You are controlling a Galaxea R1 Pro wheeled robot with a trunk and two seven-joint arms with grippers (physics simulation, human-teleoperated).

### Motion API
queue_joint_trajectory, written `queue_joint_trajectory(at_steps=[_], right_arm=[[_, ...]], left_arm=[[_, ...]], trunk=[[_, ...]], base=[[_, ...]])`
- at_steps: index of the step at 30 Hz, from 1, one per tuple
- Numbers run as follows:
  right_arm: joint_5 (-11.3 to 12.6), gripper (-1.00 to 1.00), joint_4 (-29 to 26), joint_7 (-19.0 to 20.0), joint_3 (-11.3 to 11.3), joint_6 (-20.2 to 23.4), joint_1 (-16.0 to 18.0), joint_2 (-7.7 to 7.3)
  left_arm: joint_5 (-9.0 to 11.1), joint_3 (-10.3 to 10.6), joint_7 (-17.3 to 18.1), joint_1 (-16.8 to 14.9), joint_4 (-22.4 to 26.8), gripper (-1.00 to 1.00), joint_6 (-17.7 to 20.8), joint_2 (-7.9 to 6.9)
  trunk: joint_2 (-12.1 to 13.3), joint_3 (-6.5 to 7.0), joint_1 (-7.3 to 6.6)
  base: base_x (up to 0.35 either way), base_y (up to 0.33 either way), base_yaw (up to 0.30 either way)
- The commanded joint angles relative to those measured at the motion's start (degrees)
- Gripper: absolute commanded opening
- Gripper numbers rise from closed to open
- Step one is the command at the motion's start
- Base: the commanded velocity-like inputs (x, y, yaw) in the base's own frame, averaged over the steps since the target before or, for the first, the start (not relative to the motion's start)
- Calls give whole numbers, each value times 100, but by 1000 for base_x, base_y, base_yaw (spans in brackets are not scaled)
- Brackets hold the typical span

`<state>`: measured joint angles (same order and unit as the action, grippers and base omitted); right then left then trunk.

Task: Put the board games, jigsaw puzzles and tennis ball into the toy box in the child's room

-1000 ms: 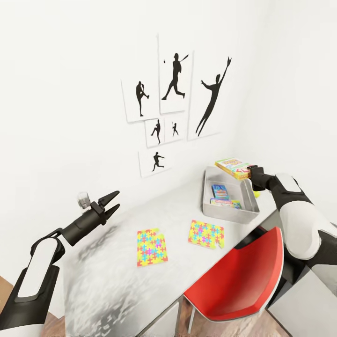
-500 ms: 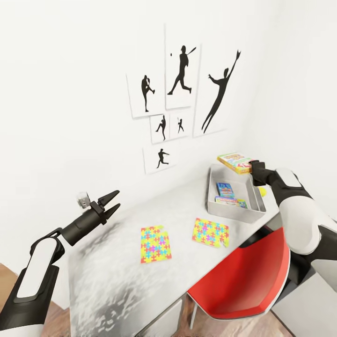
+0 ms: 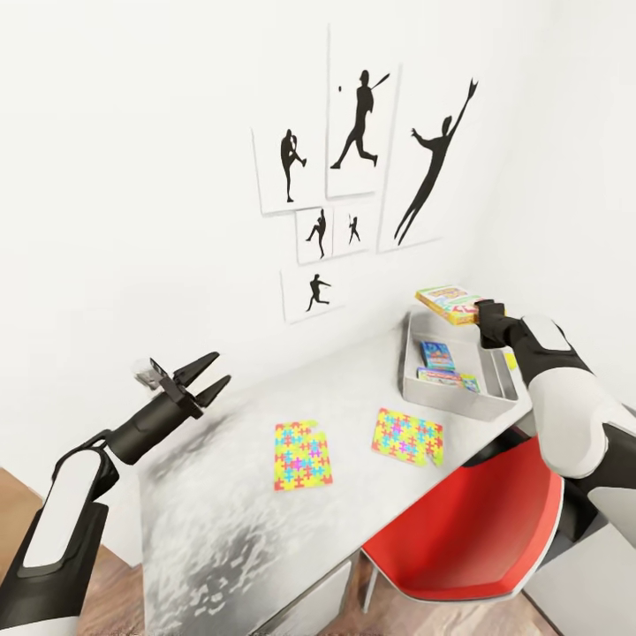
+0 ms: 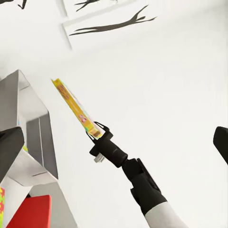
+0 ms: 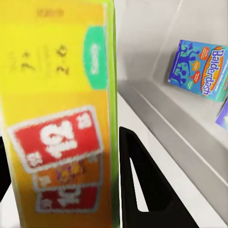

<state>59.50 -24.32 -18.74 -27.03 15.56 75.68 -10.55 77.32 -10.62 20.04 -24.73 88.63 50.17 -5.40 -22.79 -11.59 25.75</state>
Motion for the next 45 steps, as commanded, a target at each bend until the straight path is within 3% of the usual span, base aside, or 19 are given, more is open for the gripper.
queue_joint_trajectory(at_steps=[1, 4, 6, 9, 13, 18, 29, 38, 45], right_arm=[[44, -100, -13, -36, -22, 17, 6, -5], [41, -100, -21, -34, -22, 10, 2, -12], [39, -100, -24, -34, -22, 9, 1, -21], [41, -100, -34, -34, -22, 9, 1, -47], [45, -100, -55, -32, -20, 14, -18, -128], [50, -100, -72, 2, -12, 20, -50, -240], [62, -100, -89, 52, -5, 76, -89, -517], [60, -100, -80, -8, 1, 100, -96, -526], [55, -100, -54, -34, -3, 98, -104, -518]], left_arm=[[27, 14, -62, -32, 14, 100, 65, 4], [107, 269, -662, -393, 36, 100, 105, 67], [200, 456, -1177, -744, 41, 100, 119, 197], [484, 694, -2093, -1163, 52, 100, 133, 437], [896, 959, -3177, -1478, 55, 100, 134, 727], [1103, 1149, -3747, -1615, 57, 100, 127, 881], [1232, 1290, -4126, -1687, 57, 100, 107, 983], [1258, 1300, -4160, -1781, 57, 100, 87, 1009], [1270, 1331, -4210, -2095, 47, 100, 79, 1037]], trunk=[[-13, -21, 3], [-13, -49, 3], [-13, -68, 3], [-13, -95, 3], [-13, -125, 3], [-13, -143, 3], [-13, -151, 3], [-13, -151, 3], [-13, -152, 3]], base=[[0, 0, 99], [0, 0, 99], [0, 0, 99], [0, 0, 96], [0, 0, 68], [0, 0, 31], [0, 0, 6], [0, 0, 0], [0, 0, 0]])
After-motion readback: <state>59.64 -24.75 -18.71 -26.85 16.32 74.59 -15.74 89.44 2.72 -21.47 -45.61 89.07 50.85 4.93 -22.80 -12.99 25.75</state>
